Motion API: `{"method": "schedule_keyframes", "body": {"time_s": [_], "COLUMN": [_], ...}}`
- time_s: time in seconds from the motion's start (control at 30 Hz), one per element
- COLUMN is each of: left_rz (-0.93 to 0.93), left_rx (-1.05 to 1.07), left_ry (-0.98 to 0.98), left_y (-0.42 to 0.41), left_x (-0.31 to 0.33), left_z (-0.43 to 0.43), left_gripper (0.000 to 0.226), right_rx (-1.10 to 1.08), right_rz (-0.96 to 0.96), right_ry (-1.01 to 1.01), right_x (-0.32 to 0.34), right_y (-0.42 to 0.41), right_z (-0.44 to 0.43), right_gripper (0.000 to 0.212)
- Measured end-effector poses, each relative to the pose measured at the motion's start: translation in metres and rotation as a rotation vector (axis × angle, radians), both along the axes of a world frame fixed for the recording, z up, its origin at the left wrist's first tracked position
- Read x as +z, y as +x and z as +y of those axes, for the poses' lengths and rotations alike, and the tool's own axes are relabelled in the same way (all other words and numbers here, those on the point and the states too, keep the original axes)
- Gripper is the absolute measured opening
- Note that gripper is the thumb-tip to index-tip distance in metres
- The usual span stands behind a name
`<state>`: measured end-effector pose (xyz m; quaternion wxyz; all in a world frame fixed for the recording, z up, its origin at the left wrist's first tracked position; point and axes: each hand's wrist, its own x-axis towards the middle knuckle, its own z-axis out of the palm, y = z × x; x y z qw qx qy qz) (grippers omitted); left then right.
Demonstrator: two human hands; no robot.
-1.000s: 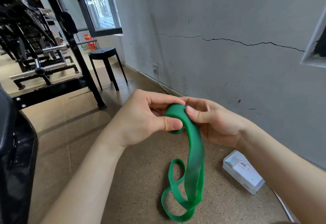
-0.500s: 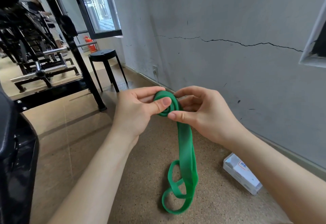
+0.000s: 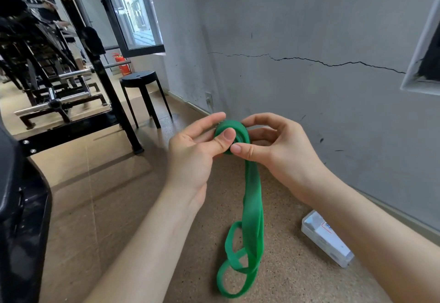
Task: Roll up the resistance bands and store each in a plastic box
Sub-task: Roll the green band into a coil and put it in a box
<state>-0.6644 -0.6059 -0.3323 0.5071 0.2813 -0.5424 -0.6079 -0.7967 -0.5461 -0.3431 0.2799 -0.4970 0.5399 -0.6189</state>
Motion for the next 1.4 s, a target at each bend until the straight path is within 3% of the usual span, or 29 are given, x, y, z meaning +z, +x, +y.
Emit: {"method": "schedule_keyframes", "body": {"time_s": [0.13,0.23,0.3,0.37,0.43,0.6,0.7,0.83,1.0,1.1,1.2,1.4], "left_rz": [0.128,0.079,-0.196,-0.617,-0.920,-1.094,-0.971,-0.673,-0.453,-0.363,-0.300,-0.190], "left_rx": [-0.015,-0.129,-0.138,-0.033,0.103,0.100,0.068,0.001,0.017,0.008,-0.018,-0.055], "left_ry": [0.107,0.076,-0.168,-0.541,-0.807,-0.828,-0.733,-0.461,-0.287,-0.217,-0.147,-0.019], "left_y": [-0.008,-0.003,0.006,0.014,0.016,0.019,0.022,0.026,0.028,0.026,0.021,0.011], "left_x": [-0.002,-0.005,-0.006,-0.003,0.004,0.012,0.008,0.006,0.004,0.003,0.002,0.000], "left_z": [-0.001,-0.004,-0.007,-0.008,-0.004,-0.002,-0.008,-0.014,-0.016,-0.016,-0.014,-0.009], "left_gripper": [0.042,0.040,0.041,0.049,0.055,0.038,0.032,0.048,0.048,0.045,0.038,0.033], "right_rx": [0.020,-0.097,-0.159,-0.174,-0.161,-0.054,-0.028,0.017,-0.002,0.075,0.157,0.098], "right_rz": [-0.109,0.147,0.392,0.631,0.777,0.877,0.742,0.459,0.466,0.295,0.135,0.136], "right_ry": [-0.078,-0.102,-0.068,-0.030,-0.020,0.043,0.028,0.031,0.044,0.044,0.054,-0.003], "right_x": [-0.004,-0.001,0.002,0.004,0.005,0.002,-0.001,-0.003,-0.002,0.001,0.003,0.000], "right_y": [0.009,0.001,-0.006,-0.009,-0.008,-0.002,-0.004,-0.005,-0.004,-0.008,-0.014,-0.009], "right_z": [-0.003,-0.002,0.000,0.003,0.004,0.001,0.000,-0.002,-0.002,-0.002,0.000,-0.001], "right_gripper": [0.047,0.043,0.046,0.050,0.051,0.058,0.061,0.061,0.041,0.032,0.036,0.048]}}
